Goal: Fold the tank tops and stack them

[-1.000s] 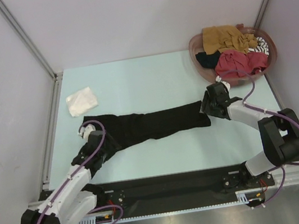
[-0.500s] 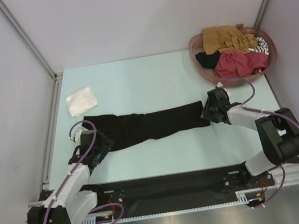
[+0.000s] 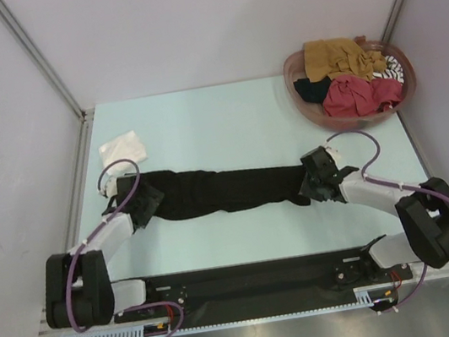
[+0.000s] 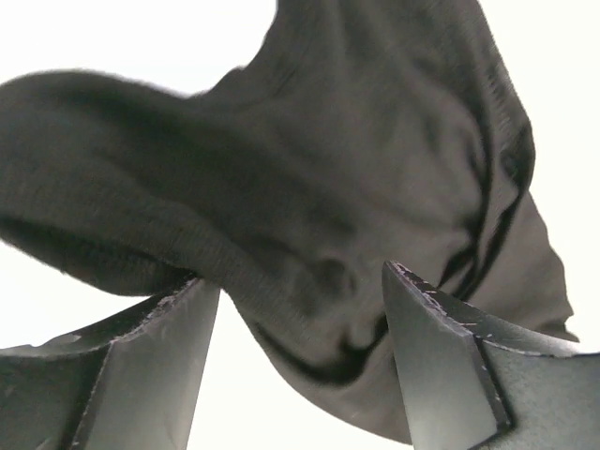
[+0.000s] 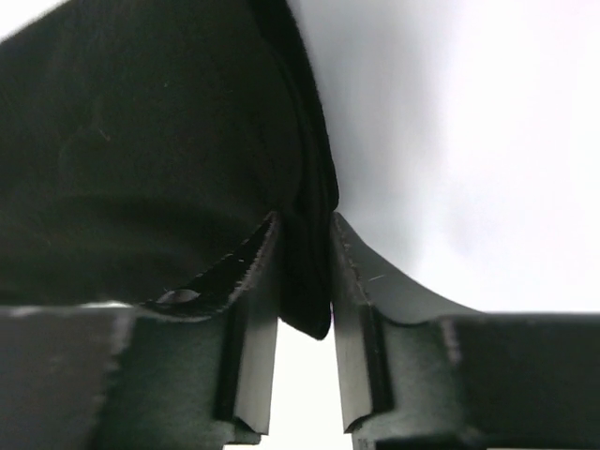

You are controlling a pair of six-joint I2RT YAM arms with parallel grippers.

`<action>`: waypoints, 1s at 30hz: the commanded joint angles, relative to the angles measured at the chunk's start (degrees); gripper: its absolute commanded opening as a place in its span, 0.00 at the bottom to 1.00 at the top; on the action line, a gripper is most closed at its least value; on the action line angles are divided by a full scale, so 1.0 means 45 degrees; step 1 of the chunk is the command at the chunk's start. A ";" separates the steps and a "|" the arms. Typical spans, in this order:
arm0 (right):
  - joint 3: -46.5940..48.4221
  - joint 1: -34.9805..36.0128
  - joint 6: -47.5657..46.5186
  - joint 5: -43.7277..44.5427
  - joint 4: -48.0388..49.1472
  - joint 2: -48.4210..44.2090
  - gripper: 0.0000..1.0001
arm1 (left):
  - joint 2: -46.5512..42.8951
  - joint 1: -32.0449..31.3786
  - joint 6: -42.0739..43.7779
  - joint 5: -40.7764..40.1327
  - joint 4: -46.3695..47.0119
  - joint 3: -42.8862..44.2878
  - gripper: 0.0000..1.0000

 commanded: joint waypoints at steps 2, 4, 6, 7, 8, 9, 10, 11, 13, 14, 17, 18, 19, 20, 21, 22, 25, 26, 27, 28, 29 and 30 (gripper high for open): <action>-0.1029 0.1421 0.1405 0.0518 -0.1732 -0.0991 0.27 | 0.1676 0.0130 -0.0105 0.0301 0.0760 0.0817 0.74; -0.1226 0.2393 0.2008 0.0751 -0.2024 -0.1306 0.27 | 0.2590 -0.0006 0.0013 0.0712 0.0820 0.1538 0.73; -0.1480 0.3060 0.2362 0.0772 -0.2298 -0.1599 0.25 | 0.3257 -0.0337 0.0247 0.0753 0.0606 0.2475 0.73; -0.1538 0.3373 0.2828 0.0849 -0.2415 -0.1658 0.24 | 0.3918 -0.0436 0.0287 0.0694 0.0470 0.2768 0.73; -0.1597 0.4111 0.3045 0.0869 -0.2493 -0.1717 0.24 | 0.4272 -0.0553 0.0306 0.0694 0.0449 0.3061 0.73; -0.1636 0.4486 0.3337 0.0947 -0.2649 -0.1795 0.23 | 0.4624 -0.0689 0.0306 0.0752 0.0410 0.3606 0.73; -0.1656 0.4877 0.3591 0.1083 -0.2708 -0.1776 0.22 | 0.5324 -0.0729 0.0306 0.0946 0.0391 0.3901 0.73; -0.1637 0.5751 0.4097 0.1142 -0.2825 -0.1776 0.20 | 0.5679 -0.0788 0.0364 0.1025 0.0390 0.4194 0.72; -0.1540 0.6575 0.4549 0.1298 -0.2865 -0.1581 0.20 | 0.6516 -0.1100 0.0501 0.0832 -0.0036 0.5326 0.72; -0.1481 0.7160 0.4996 0.1338 -0.3039 -0.1484 0.20 | 0.6793 -0.1178 0.0618 0.0850 -0.0155 0.6065 0.72; -0.1149 0.7769 0.5448 0.1689 -0.3410 -0.1113 0.20 | 0.7654 -0.1354 0.0717 0.0579 -0.1014 0.7046 0.71; -0.1090 0.8003 0.5566 0.1825 -0.3489 -0.1112 0.20 | 0.7752 -0.1355 0.0678 0.0480 -0.1151 0.7339 0.71; -0.0974 0.8083 0.5605 0.1885 -0.3510 -0.1092 0.20 | 0.7714 -0.1355 0.0426 0.0363 -0.1307 0.7380 0.71; -0.0953 0.8161 0.5644 0.1943 -0.3606 -0.1092 0.20 | 0.7675 -0.1374 0.0134 -0.0083 -0.1405 0.7361 0.72; -0.0914 0.8220 0.5684 0.2040 -0.3646 -0.1131 0.20 | 0.7616 -0.1355 -0.0121 -0.0184 -0.1484 0.7322 0.75; -0.0895 0.8298 0.5684 0.2061 -0.3608 -0.1170 0.20 | 0.7693 -0.1355 -0.0355 -0.0282 -0.1678 0.7380 0.75; -0.0739 0.8473 0.5664 0.2178 -0.3743 -0.1151 0.20 | 0.8684 -0.1394 -0.0652 -0.0654 -0.3545 0.8860 0.73; -0.0603 0.8532 0.5645 0.2198 -0.3821 -0.1112 0.20 | 0.9077 -0.1413 -0.0593 -0.0673 -0.4116 0.9445 0.72; -0.0544 0.8610 0.5626 0.2294 -0.3842 -0.1112 0.20 | 0.9835 -0.1510 -0.0611 -0.0847 -0.5378 1.0669 0.70; -0.0485 0.8746 0.5606 0.2353 -0.3900 -0.1073 0.20 | 1.0152 -0.1530 -0.0321 -0.0830 -0.5816 1.1223 0.68; -0.0349 0.8844 0.5606 0.2393 -0.4016 -0.1015 0.20 | 1.0464 -0.1705 -0.0261 -0.0926 -0.6246 1.2137 0.68; -0.0251 0.8923 0.5606 0.2490 -0.4076 -0.1014 0.20 | 1.0893 -0.1764 -0.0279 -0.1237 -0.6966 1.2456 0.66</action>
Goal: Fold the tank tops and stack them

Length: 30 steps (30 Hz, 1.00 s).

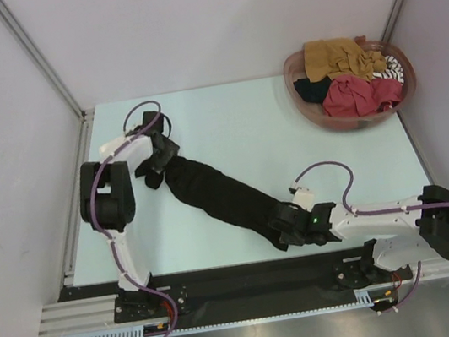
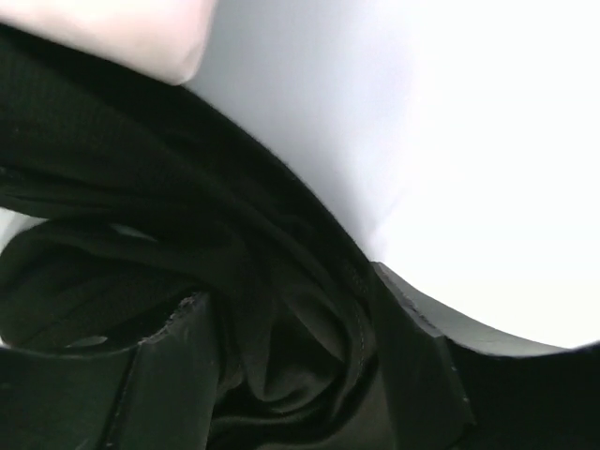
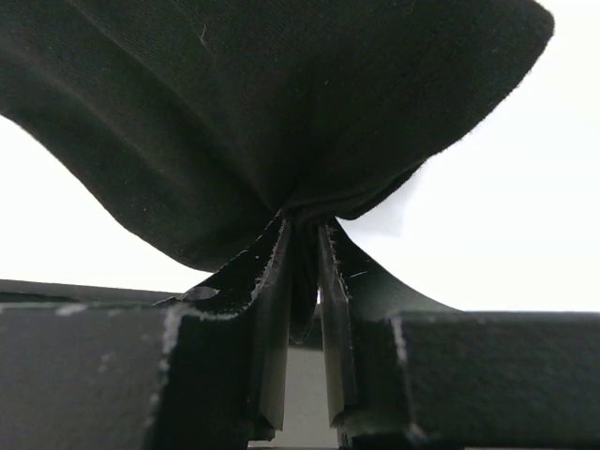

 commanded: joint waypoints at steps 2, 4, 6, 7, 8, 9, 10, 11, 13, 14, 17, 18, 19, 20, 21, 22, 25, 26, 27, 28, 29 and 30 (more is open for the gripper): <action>0.0435 0.0602 0.0171 0.0660 -0.1478 0.0385 0.20 | 0.1407 -0.0463 0.0012 -0.0919 -0.3335 0.1773 0.63; 0.0591 0.0760 0.0190 0.0816 -0.1537 0.0405 0.20 | 0.1447 -0.0522 -0.0066 -0.0940 -0.3299 0.1796 0.55; 0.0631 0.0936 0.0210 0.0836 -0.1576 0.0424 0.20 | 0.1388 -0.0542 0.0012 -0.0765 -0.2968 0.1679 0.34; 0.0650 0.0975 0.0210 0.0875 -0.1576 0.0405 0.20 | 0.1407 -0.0542 0.0089 -0.0532 -0.2869 0.1659 0.21; 0.0650 0.1053 0.0248 0.0875 -0.1576 0.0405 0.20 | 0.1369 -0.0561 0.0148 -0.0375 -0.2791 0.1640 0.05; 0.0631 0.1093 0.0249 0.0875 -0.1576 0.0366 0.20 | 0.1388 -0.0639 0.0168 -0.0277 -0.2654 0.1659 0.00; 0.0612 0.1093 0.0249 0.0875 -0.1537 0.0346 0.20 | 0.1407 -0.0678 0.0226 -0.0218 -0.2634 0.1659 0.00; 0.0611 0.1151 0.0249 0.0875 -0.1556 0.0327 0.20 | 0.1407 -0.0775 0.0266 -0.0178 -0.2595 0.1698 0.01; 0.0631 0.1249 0.0171 0.0856 -0.1518 0.0327 0.20 | 0.1582 -0.1107 0.0518 -0.0081 -0.2477 0.2009 0.00; 0.0631 0.1269 0.0113 0.0875 -0.1440 0.0327 0.20 | 0.1718 -0.1418 0.0636 -0.0003 -0.2497 0.2571 0.00; 0.0689 0.1405 0.0054 0.0739 -0.1167 0.0443 0.20 | 0.2752 -0.1927 0.1124 -0.0003 -0.3315 0.4597 0.00; 0.0709 0.1444 0.0034 0.0680 -0.1088 0.0502 0.20 | 0.3045 -0.2025 0.1299 0.0036 -0.3742 0.5227 0.00; 0.0728 0.1541 0.0034 0.0622 -0.0894 0.0676 0.20 | 0.3744 -0.2104 0.1649 0.0095 -0.3940 0.5813 0.00; 0.0806 0.1600 0.0015 0.0524 -0.0757 0.0794 0.20 | 0.4099 -0.2221 0.1827 0.0115 -0.4116 0.7018 0.00; 0.0865 0.1697 0.0014 0.0504 -0.0640 0.0911 0.20 | 0.4470 -0.2260 0.2022 0.0096 -0.4582 0.7649 0.00; 0.0923 0.1853 -0.0005 0.0446 -0.0368 0.1125 0.20 | 0.5015 -0.2299 0.2179 0.0153 -0.4683 0.8216 0.00; 0.1391 0.2127 -0.0083 0.0231 0.0451 0.2101 0.20 | 0.5721 -0.2514 0.2705 0.0719 -0.4237 0.9762 0.00; 0.1567 0.2244 -0.0257 0.0018 0.0687 0.2433 0.20 | 0.5801 -0.2592 0.2707 0.0778 -0.4022 1.0093 0.00; 0.2032 0.2303 -0.0317 -0.0081 0.0883 0.3229 0.20 | 0.5841 -0.2612 0.2669 0.0837 -0.3421 1.0174 0.00; 0.2366 0.2362 -0.0414 -0.0179 0.1136 0.3643 0.20 | 0.5860 -0.2593 0.2668 0.1147 -0.2970 1.0213 0.00; 0.2717 0.2498 -0.0705 -0.0354 0.1255 0.4130 0.20 | 0.5899 -0.2593 0.2688 0.1363 -0.2560 1.0252 0.00; 0.3533 0.2538 -0.0882 -0.0394 0.1333 0.4870 0.20 | 0.5977 -0.2612 0.2688 0.1539 -0.1743 1.0330 0.00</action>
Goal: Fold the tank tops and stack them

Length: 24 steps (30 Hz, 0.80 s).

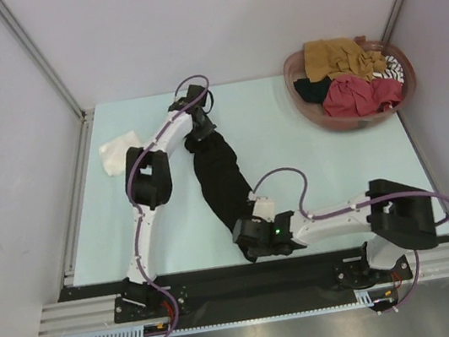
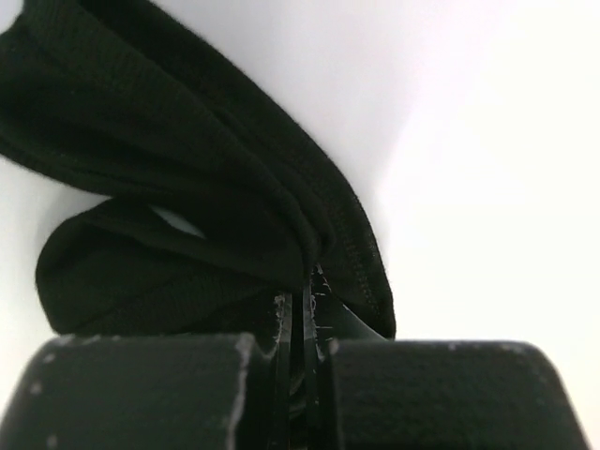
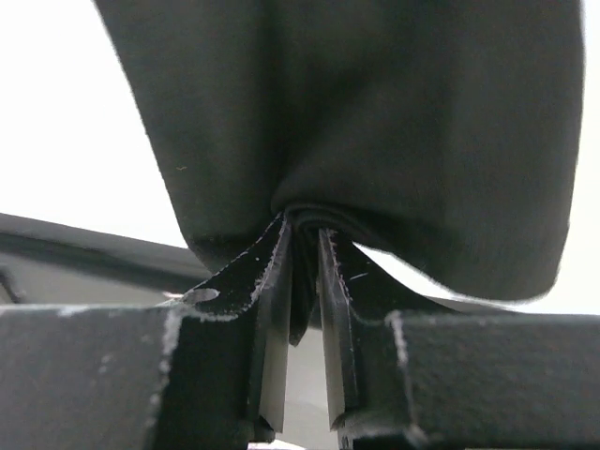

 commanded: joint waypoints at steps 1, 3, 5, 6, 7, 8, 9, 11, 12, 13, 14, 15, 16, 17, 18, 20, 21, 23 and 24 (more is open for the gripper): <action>0.1353 0.0328 -0.0684 -0.0569 0.0790 0.2039 0.20 | 0.0280 -0.0004 0.0429 0.1064 0.2013 0.0893 0.00; 0.2076 0.0387 -0.1445 -0.0997 0.1180 0.3013 0.22 | 0.0729 0.0015 0.0565 0.1357 0.2970 0.1498 0.01; 0.2937 0.0407 -0.1913 -0.1407 0.1765 0.3467 0.24 | 0.1235 0.0074 0.0605 0.1962 0.4214 0.1849 0.01; 0.3171 0.0387 -0.2284 -0.1525 0.1883 0.3681 0.26 | 0.1373 0.0113 0.0547 0.2332 0.4687 0.1890 0.02; 0.3599 0.0348 -0.2442 -0.1507 0.1943 0.3954 0.27 | 0.1568 0.0132 0.0469 0.2683 0.5040 0.1987 0.02; 0.3739 0.0309 -0.2618 -0.1604 0.2021 0.4131 0.29 | 0.1763 0.0249 0.0333 0.2841 0.5604 0.2355 0.03; 0.3856 0.0135 -0.2929 -0.1740 0.2099 0.4249 0.30 | 0.2171 0.0289 0.0080 0.2901 0.5861 0.2591 0.02; 0.4091 -0.0100 -0.3165 -0.2287 0.2372 0.4503 0.33 | 0.2487 0.0484 -0.0272 0.3076 0.6795 0.3003 0.04; 0.4092 -0.0275 -0.3282 -0.2404 0.2392 0.4523 0.35 | 0.2701 0.0562 -0.0409 0.3116 0.7091 0.3042 0.04; 0.4034 -0.0316 -0.3341 -0.2502 0.2547 0.4388 0.38 | 0.2799 0.0620 -0.0526 0.3175 0.7346 0.3101 0.05; 0.3782 -0.0335 -0.3439 -0.2522 0.2626 0.4271 0.46 | 0.2878 0.0718 -0.0644 0.3252 0.7793 0.3159 0.07; 0.3624 -0.0336 -0.3498 -0.2465 0.2724 0.4115 0.51 | 0.2956 0.0757 -0.0838 0.3350 0.7991 0.3160 0.09; 0.3449 -0.0336 -0.3634 -0.2329 0.2918 0.3939 0.55 | 0.3073 0.0796 -0.0898 0.3448 0.8128 0.3237 0.14; 0.3099 -0.0336 -0.3693 -0.2269 0.3017 0.3570 0.59 | 0.3151 0.0855 -0.0899 0.3545 0.8381 0.3412 0.19; 0.3038 -0.0355 -0.3732 -0.2172 0.2921 0.3431 0.60 | 0.3152 0.0875 -0.0841 0.3604 0.8441 0.3491 0.22; 0.2920 -0.0414 -0.3810 -0.1976 0.2687 0.3080 0.63 | 0.2958 0.0933 -0.0646 0.3469 0.8462 0.3472 0.55; 0.2862 -0.0433 -0.3849 -0.1918 0.2473 0.2962 0.64 | 0.2821 0.0953 -0.0509 0.3275 0.8404 0.3414 0.66; 0.2706 -0.0433 -0.3889 -0.1820 0.2393 0.2708 0.65 | 0.2314 0.1011 -0.0256 0.3214 0.8539 0.3161 0.96; 0.2473 -0.0433 -0.3908 -0.1820 0.2451 0.2436 0.66 | 0.2157 0.1050 -0.0022 0.3176 0.8520 0.3102 1.00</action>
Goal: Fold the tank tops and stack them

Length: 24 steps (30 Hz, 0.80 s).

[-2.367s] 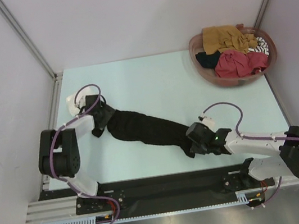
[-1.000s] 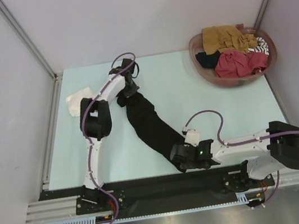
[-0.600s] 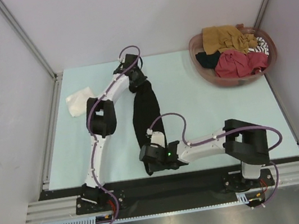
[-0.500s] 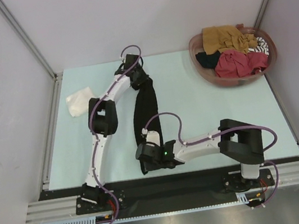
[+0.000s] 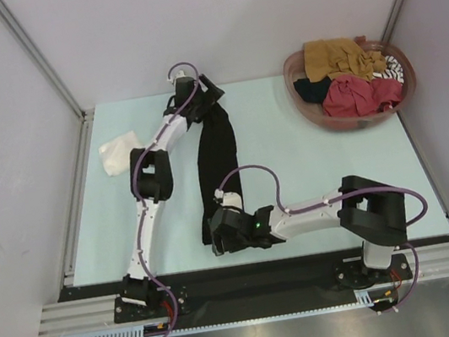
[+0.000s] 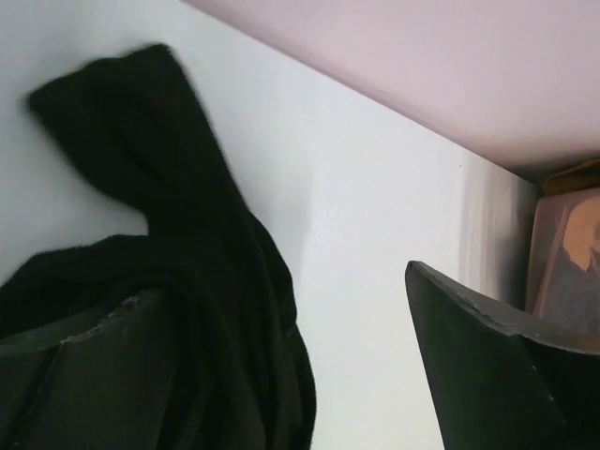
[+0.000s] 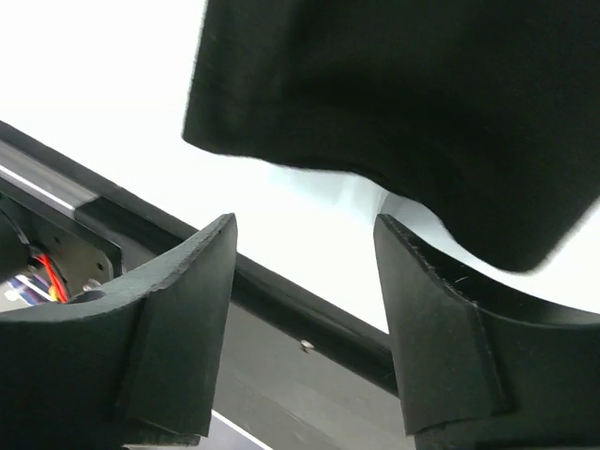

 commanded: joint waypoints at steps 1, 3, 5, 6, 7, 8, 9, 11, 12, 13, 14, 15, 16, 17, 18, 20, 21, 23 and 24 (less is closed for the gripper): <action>-0.0647 0.0004 -0.0440 0.0128 -0.0624 -0.0810 0.68 | -0.1093 0.0186 0.0572 -0.0191 0.0623 0.0260 1.00; -0.0862 0.0179 -0.0382 0.0089 -0.0448 -0.1239 0.70 | -0.1523 0.0245 0.0845 -0.0133 0.0564 0.0220 1.00; -0.1000 0.0393 -0.0362 0.0302 -0.0485 -0.1474 0.70 | -0.1854 0.0362 0.1002 -0.0191 0.0466 0.0104 1.00; -0.1000 0.0433 -0.0208 0.0478 -0.0757 -0.1746 0.70 | -0.2223 0.0382 0.1138 -0.0152 0.0505 0.0007 1.00; -0.1116 0.0492 -0.0206 0.0924 -0.0818 -0.1981 0.70 | -0.2420 0.0498 0.1256 -0.0133 0.0563 -0.0072 1.00; -0.1194 0.0473 -0.0225 0.1045 -0.0799 -0.2216 0.71 | -0.2635 0.0596 0.1489 -0.0113 0.0583 -0.0285 1.00; -0.1311 0.0376 -0.0361 0.1104 -0.0760 -0.2431 0.70 | -0.3159 0.0693 0.1569 -0.0074 0.0641 -0.0423 1.00; -0.1584 0.0181 -0.0440 0.1299 -0.0915 -0.3211 0.71 | -0.3689 0.1121 0.1550 0.0450 0.0991 -0.1006 1.00; -0.1663 -0.0072 -0.0498 0.1358 -0.1071 -0.3504 0.71 | -0.3943 0.1259 0.1550 0.0666 0.1109 -0.1165 1.00; -0.1761 -0.0209 -0.0654 0.1416 -0.1130 -0.4029 0.71 | -0.4352 0.1493 0.1589 0.0784 0.1188 -0.1263 1.00; -0.1974 -0.0327 -0.0733 0.1436 -0.1208 -0.4305 0.70 | -0.4491 0.1592 0.1782 0.0805 0.1111 -0.1264 1.00; -0.2054 -0.0483 -0.0811 0.1494 -0.1344 -0.4578 0.71 | -0.4589 0.1631 0.1978 0.0786 0.0975 -0.1206 1.00; -0.2171 -0.0774 -0.0966 0.1572 -0.1423 -0.4833 0.70 | -0.4745 0.1670 0.2192 0.0747 0.0839 -0.1109 1.00; -0.2249 -0.0951 -0.1064 0.1592 -0.1501 -0.5377 0.71 | -0.4824 0.1690 0.2620 0.0689 0.0528 -0.0992 1.00; -0.2443 -0.1127 -0.1181 0.1612 -0.1579 -0.5595 0.71 | -0.4921 0.1690 0.2779 0.0475 0.0447 -0.1010 1.00; -0.2581 -0.1771 -0.1416 0.1476 -0.1696 -0.6238 0.71 | -0.5078 0.1671 0.3033 0.0337 0.0349 -0.1262 1.00; -0.2717 -0.1986 -0.1514 0.1359 -0.1717 -0.6415 0.71 | -0.5059 0.1671 0.3054 -0.0050 0.0330 -0.1322 1.00; -0.2738 -0.2515 -0.1768 0.1007 -0.1795 -0.6709 0.71 | -0.4826 0.1690 0.3015 -0.0327 0.0290 -0.1362 1.00; -0.2758 -0.2612 -0.1827 0.1045 -0.1969 -0.6962 0.71 | -0.4728 0.1729 0.2957 -0.0308 0.0348 -0.1323 1.00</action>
